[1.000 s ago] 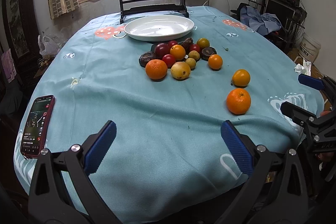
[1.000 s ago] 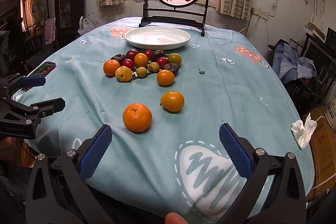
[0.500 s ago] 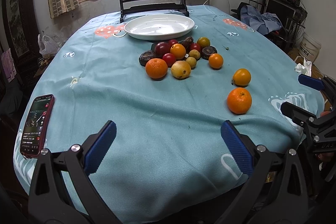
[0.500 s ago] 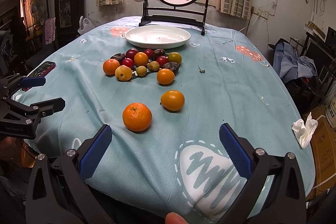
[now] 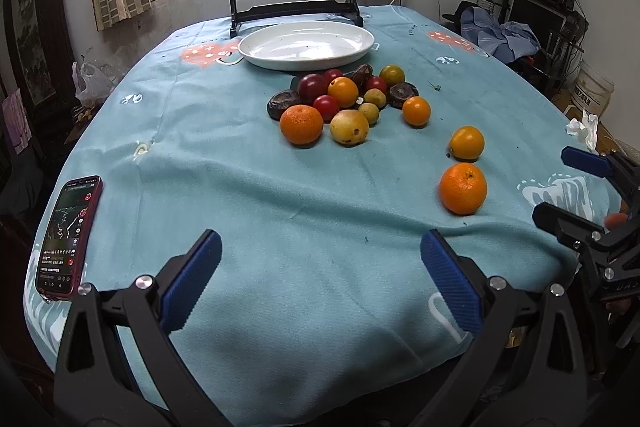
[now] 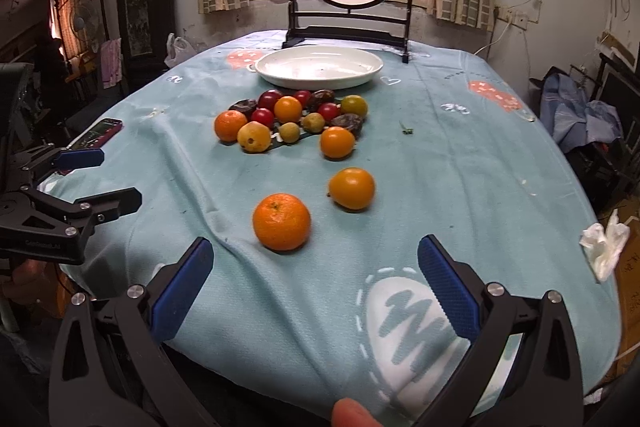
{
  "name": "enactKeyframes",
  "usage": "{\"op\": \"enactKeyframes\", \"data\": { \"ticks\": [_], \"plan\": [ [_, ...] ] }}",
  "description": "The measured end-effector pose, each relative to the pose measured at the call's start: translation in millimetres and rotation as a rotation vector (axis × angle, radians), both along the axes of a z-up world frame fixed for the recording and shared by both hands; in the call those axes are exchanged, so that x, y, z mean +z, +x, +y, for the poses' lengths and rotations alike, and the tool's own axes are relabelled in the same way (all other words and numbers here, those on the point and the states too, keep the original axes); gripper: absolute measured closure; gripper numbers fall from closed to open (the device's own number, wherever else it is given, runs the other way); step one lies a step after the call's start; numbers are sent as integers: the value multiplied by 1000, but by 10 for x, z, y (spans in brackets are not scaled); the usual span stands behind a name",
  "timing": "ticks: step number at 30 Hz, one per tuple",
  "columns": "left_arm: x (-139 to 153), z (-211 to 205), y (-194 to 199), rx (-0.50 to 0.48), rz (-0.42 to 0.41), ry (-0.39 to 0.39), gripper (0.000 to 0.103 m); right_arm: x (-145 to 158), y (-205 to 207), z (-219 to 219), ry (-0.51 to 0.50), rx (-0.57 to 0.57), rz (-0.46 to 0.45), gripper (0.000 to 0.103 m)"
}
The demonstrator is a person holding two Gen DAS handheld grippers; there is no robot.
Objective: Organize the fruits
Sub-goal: 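Grasp the large orange with the right tool while the left tool grasps another orange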
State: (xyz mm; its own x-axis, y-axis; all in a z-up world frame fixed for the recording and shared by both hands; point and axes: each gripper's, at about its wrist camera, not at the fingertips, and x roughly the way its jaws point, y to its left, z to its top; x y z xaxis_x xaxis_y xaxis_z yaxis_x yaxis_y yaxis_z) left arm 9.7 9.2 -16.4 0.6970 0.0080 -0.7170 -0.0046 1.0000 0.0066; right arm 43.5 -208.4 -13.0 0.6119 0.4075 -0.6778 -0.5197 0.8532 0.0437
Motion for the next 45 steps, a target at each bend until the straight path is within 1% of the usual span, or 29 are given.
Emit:
{"op": "enactKeyframes", "data": {
  "ticks": [1,2,5,7,8,10,12,13,15,17,19,20,27,29,31,33,36,38,45],
  "plan": [
    [-7,14,10,2,3,-1,2,-29,25,23,8,8,6,1],
    [-18,28,17,5,6,-2,2,-63,55,52,9,11,14,5],
    [-53,86,39,17,15,-7,2,-195,161,159,12,28,63,21],
    [-79,140,61,29,21,-15,2,-256,213,224,13,39,82,22],
    [-90,168,75,35,26,-20,2,-269,232,256,10,42,86,25],
    [-124,226,109,45,35,-32,2,-295,269,310,12,51,88,27],
    [-154,262,135,51,41,-42,2,-317,313,355,9,53,93,33],
    [-173,277,152,52,44,-45,2,-333,341,368,6,51,97,35],
    [-202,290,179,50,50,-47,2,-394,399,395,-4,51,116,43],
    [-230,295,208,48,55,-46,2,-443,428,407,-9,53,132,47],
    [-245,292,233,43,56,-46,2,-442,433,403,-18,47,113,55],
    [-253,289,251,41,58,-45,2,-436,434,384,-10,47,115,56],
    [-308,247,382,24,64,-31,2,-391,439,255,57,43,111,58],
    [-269,266,467,10,41,-33,3,-375,435,230,68,41,108,58],
    [-215,308,591,-2,15,-37,5,-363,445,216,86,48,113,58],
    [-179,352,731,-14,3,-35,14,-361,458,220,98,60,119,58],
    [-172,456,1028,-49,20,-83,42,-371,482,238,99,67,125,57],
    [-183,494,1172,-68,32,-101,49,-376,509,238,103,68,130,58],
    [-246,455,1451,-135,53,-80,49,-370,577,249,114,75,143,57]
  ]
}}
